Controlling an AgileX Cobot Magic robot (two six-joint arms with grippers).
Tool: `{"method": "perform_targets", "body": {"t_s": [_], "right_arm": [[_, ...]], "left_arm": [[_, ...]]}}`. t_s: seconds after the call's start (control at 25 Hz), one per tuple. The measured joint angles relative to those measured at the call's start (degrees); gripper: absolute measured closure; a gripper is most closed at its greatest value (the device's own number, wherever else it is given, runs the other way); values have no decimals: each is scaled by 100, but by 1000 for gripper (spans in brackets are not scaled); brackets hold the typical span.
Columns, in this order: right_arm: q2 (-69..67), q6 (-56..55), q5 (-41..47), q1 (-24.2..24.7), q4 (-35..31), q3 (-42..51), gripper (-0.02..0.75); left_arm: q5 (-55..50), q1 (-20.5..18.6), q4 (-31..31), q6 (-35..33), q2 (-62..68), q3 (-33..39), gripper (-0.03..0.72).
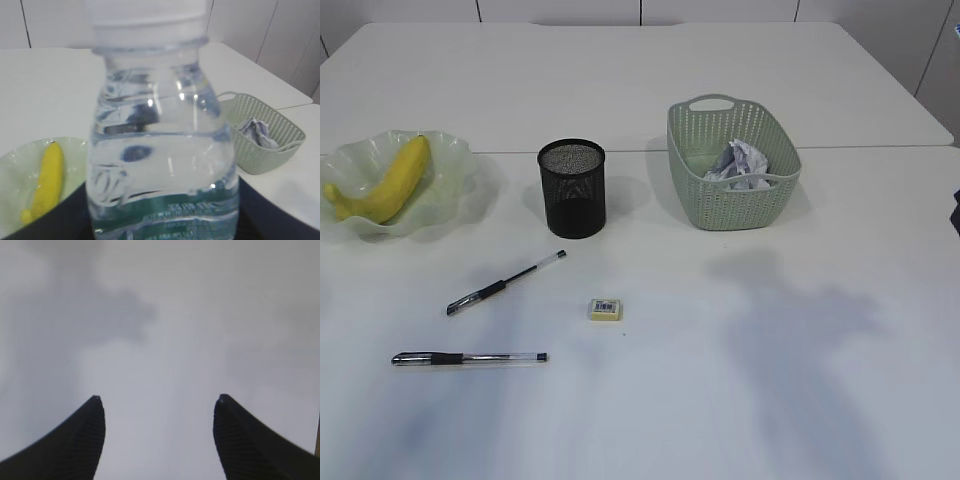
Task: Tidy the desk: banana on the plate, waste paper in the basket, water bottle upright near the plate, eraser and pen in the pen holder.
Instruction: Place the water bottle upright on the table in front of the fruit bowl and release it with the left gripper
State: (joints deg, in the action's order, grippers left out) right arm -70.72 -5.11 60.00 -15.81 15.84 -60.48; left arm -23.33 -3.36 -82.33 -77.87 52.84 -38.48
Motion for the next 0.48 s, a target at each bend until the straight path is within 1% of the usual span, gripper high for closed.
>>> {"method": "perform_targets", "body": {"t_s": [0.12, 0.24, 0.36, 0.44, 0.48], "right_arm": [[0, -22, -159, 152, -66, 48, 234], [0, -26, -231, 161, -95, 72, 235], [0, -26, -236, 165, -108, 99, 235], [0, -26, -245, 165, -108, 99, 235], [0, -26, -245, 165, -108, 99, 235]], "left_arm": [[336, 0, 124, 10, 130, 0, 321], [801, 0, 134, 10, 361, 0, 321], [1010, 0, 123, -29, 691, 0, 321], [974, 0, 59, -251, 940, 0, 321], [919, 0, -47, -479, 1074, 0, 321]]}}
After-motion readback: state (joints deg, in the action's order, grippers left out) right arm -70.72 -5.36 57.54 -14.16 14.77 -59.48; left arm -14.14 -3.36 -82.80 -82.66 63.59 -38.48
